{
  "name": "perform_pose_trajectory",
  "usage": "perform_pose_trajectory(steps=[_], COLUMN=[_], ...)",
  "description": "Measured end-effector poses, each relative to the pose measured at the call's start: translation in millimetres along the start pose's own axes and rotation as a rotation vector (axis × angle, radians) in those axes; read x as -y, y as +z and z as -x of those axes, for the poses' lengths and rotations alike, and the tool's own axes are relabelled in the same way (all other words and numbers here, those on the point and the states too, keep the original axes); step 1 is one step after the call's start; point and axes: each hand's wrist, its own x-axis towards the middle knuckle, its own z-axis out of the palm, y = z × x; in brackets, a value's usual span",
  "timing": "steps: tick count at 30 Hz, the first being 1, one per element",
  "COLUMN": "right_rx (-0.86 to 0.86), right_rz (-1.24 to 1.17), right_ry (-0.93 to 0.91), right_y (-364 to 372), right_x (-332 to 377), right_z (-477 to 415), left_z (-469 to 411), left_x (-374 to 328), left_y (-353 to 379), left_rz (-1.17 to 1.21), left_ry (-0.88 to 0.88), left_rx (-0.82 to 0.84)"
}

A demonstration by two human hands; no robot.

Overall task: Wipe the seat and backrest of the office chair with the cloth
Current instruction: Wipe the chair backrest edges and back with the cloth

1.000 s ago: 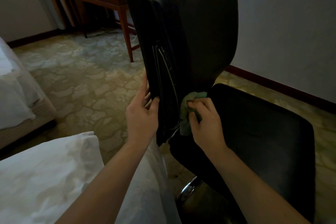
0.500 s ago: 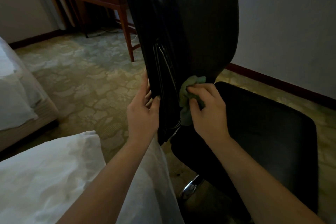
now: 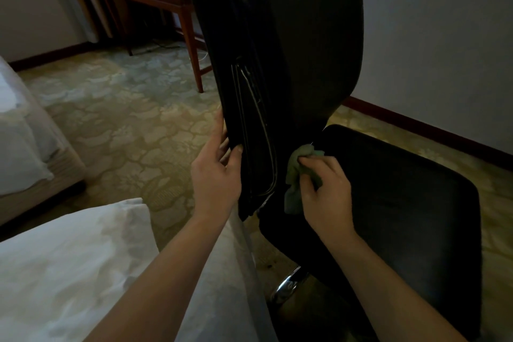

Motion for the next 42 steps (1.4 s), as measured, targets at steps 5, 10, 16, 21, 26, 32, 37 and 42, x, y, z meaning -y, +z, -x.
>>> perform_pose_trajectory(steps=[5, 10, 16, 21, 26, 32, 37, 42], right_rx=[-0.061, -0.049, 0.100, -0.007, -0.072, -0.062, -0.033, 0.172], right_rz=[-0.015, -0.044, 0.084, 0.040, -0.062, -0.041, -0.001, 0.182], right_ry=[-0.088, -0.052, 0.092, 0.106, -0.005, 0.079, 0.153, 0.254], right_y=[1.6, 22.0, 20.6, 7.1, 7.3, 31.5, 49.1, 36.1], right_x=[21.6, 21.8, -3.4, 5.3, 26.0, 13.1, -9.5, -38.6], right_z=[-20.6, -0.5, 24.8, 12.8, -2.4, 11.8, 32.6, 49.1], left_z=[-0.4, 0.4, 1.3, -0.6, 6.6, 8.2, 12.7, 14.7], left_x=[1.5, -1.3, 1.6, 3.7, 16.4, 29.8, 32.2, 36.8], left_y=[-0.1, -0.1, 2.1, -3.3, -8.9, -8.1, -1.0, -0.5], left_rz=[0.000, 0.003, -0.007, 0.008, -0.051, -0.045, -0.031, 0.003], left_ry=[0.007, 0.004, 0.013, -0.009, -0.060, -0.129, -0.119, -0.112], left_rx=[0.000, -0.014, -0.017, -0.002, 0.049, 0.092, 0.053, 0.045])
